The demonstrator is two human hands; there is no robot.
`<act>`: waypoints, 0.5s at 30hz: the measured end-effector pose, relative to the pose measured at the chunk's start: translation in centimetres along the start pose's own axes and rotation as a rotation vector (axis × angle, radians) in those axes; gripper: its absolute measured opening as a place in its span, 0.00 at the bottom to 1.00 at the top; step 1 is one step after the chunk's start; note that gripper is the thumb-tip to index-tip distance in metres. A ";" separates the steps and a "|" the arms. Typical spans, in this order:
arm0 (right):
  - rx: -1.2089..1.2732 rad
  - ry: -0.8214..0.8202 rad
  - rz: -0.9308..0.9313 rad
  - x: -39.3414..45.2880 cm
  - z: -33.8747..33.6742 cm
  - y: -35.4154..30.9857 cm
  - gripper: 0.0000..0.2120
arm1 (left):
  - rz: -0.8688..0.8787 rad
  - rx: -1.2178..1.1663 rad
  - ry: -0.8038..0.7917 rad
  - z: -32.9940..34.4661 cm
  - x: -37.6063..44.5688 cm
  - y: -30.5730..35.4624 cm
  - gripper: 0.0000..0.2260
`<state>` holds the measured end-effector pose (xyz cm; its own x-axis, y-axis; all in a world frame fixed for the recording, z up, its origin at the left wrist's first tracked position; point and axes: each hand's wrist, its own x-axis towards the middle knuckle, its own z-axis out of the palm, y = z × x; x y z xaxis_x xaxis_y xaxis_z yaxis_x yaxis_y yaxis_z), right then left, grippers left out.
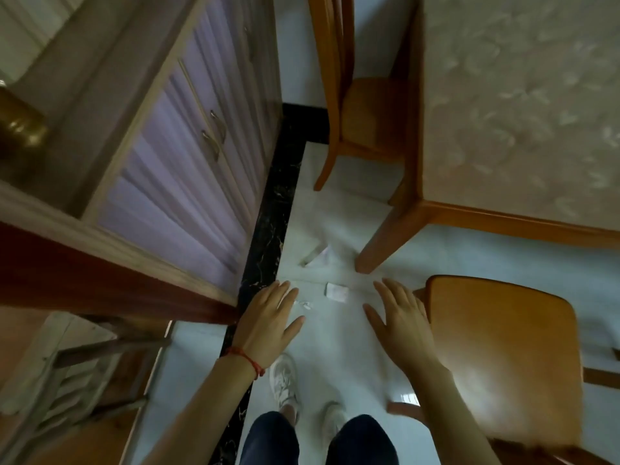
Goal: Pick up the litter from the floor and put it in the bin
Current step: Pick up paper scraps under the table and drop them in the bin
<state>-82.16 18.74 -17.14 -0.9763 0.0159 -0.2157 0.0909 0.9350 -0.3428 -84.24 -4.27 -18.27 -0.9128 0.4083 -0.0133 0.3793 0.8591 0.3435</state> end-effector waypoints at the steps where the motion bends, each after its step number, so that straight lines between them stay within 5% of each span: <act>1: -0.001 -0.010 0.006 1.1 0.9 0.2 0.23 | 0.007 -0.011 -0.016 1.0 0.8 -0.9 0.22; 15: -0.098 -0.175 -0.046 14.8 23.4 10.9 0.23 | -0.054 -0.074 -0.060 26.3 7.1 -12.9 0.19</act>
<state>-91.07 20.87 -45.44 -0.9293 -0.0810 -0.3603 0.0194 0.9635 -0.2668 -91.64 -4.35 -47.50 -0.9202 0.3812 -0.0888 0.3152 0.8562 0.4094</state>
